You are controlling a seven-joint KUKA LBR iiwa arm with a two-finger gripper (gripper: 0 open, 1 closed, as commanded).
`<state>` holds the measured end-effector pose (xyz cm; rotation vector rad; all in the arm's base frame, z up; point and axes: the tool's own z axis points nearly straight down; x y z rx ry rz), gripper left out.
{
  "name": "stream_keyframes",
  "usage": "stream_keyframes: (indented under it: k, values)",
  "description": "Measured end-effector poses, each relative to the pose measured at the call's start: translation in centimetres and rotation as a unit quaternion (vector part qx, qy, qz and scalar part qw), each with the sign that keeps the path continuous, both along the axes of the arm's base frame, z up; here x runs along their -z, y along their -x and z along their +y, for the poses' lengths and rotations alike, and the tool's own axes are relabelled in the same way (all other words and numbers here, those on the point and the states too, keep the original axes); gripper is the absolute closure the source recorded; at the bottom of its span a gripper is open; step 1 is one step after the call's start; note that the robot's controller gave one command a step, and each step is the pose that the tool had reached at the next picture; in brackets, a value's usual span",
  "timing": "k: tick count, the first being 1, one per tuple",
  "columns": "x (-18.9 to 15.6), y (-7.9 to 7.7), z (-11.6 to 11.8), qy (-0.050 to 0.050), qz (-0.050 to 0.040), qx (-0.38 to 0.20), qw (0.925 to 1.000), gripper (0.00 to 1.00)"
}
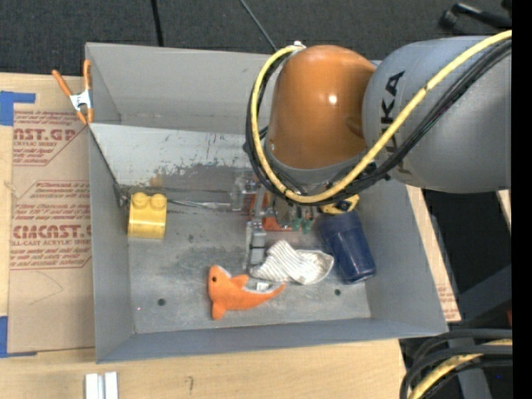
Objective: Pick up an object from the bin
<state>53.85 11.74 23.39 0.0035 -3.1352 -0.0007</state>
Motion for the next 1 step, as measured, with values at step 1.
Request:
stream_keyframes:
  k: [1]
  values:
    - [-0.46, -0.16, -0.07, -0.001, -0.0040, 0.001, 1.0000, 0.00]
